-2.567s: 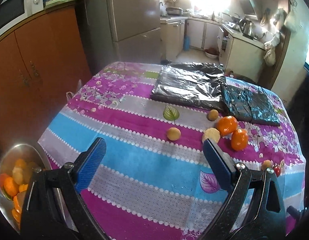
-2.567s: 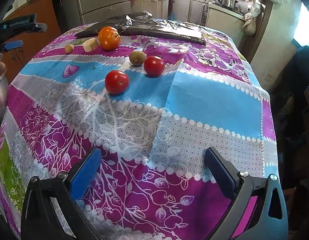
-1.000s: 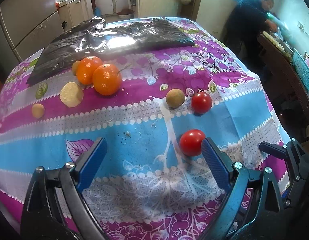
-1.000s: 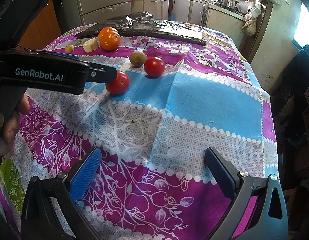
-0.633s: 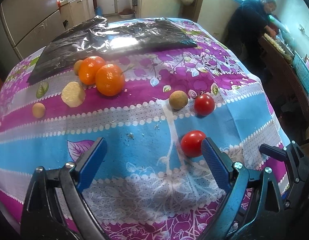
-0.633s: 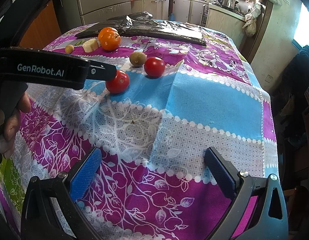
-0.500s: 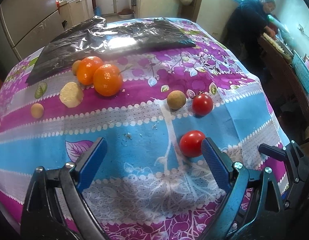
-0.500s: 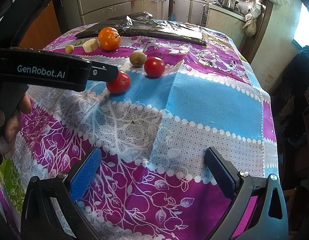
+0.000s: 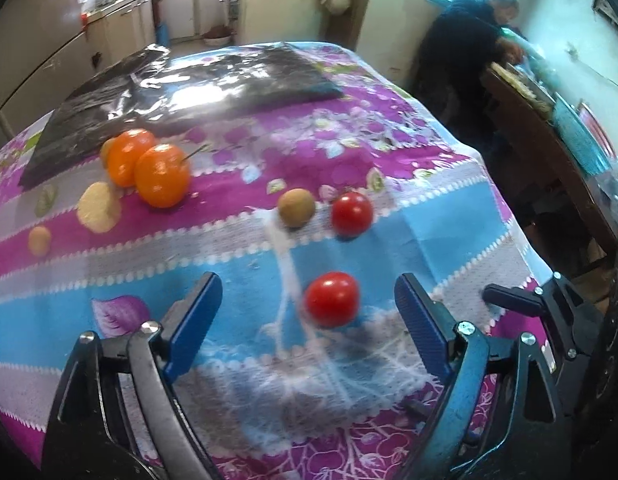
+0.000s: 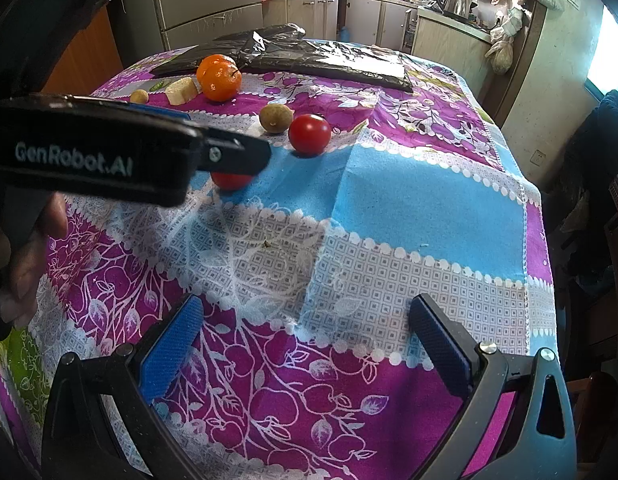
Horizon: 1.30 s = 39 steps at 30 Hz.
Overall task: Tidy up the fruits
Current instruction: 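Close the left tool around the red tomato and lift it, then move the right tool toward the brown kiwi while the left tool holds the tomato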
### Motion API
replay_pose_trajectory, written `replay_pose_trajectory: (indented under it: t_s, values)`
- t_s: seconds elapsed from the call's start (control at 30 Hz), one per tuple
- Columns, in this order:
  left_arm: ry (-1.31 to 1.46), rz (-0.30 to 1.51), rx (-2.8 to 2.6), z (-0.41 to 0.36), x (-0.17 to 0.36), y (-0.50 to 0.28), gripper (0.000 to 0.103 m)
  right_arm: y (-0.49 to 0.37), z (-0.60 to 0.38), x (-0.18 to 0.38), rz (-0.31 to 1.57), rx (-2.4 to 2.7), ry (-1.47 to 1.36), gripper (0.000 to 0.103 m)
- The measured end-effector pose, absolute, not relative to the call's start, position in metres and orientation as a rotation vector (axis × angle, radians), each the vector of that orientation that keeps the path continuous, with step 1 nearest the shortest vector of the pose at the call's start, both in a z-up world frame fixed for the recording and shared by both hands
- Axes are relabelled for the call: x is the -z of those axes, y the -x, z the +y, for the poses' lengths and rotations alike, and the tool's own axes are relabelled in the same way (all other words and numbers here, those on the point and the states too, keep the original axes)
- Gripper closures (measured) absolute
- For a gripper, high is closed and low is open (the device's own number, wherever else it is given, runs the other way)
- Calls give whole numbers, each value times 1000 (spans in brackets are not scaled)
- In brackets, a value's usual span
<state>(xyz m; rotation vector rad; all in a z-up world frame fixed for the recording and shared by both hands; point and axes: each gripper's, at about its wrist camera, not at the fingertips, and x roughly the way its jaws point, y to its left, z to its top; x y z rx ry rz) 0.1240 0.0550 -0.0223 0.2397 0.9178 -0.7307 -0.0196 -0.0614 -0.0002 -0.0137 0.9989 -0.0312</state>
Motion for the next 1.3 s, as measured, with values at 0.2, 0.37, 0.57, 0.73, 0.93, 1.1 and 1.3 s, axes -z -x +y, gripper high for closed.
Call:
replay_pose_trajectory:
  t_s: [0.2,0.37,0.57,0.73,0.93,1.1,1.3]
  values:
    - [-212,955,745,54,32,-130,33,20,-61,0,999,31,14,0]
    - [-208,955,759,53,34,-129,46,20,-61,0,999,32,14,0]
    - [-189,969,781,51,34,-131,72,19,-61,0,1004,27,18,0]
    - [-182,956,766,60,25,-128,72,12,-59,-4,1051,-3,34,0]
    - [-135,919,682,90,-3,-130,72,-8,-55,-45,989,-129,34,3]
    - [-43,905,579,126,-20,-138,72,-62,-71,-71,929,-209,-38,16]
    - [-10,883,543,147,-33,-140,73,-127,-79,-49,1008,-295,8,34]
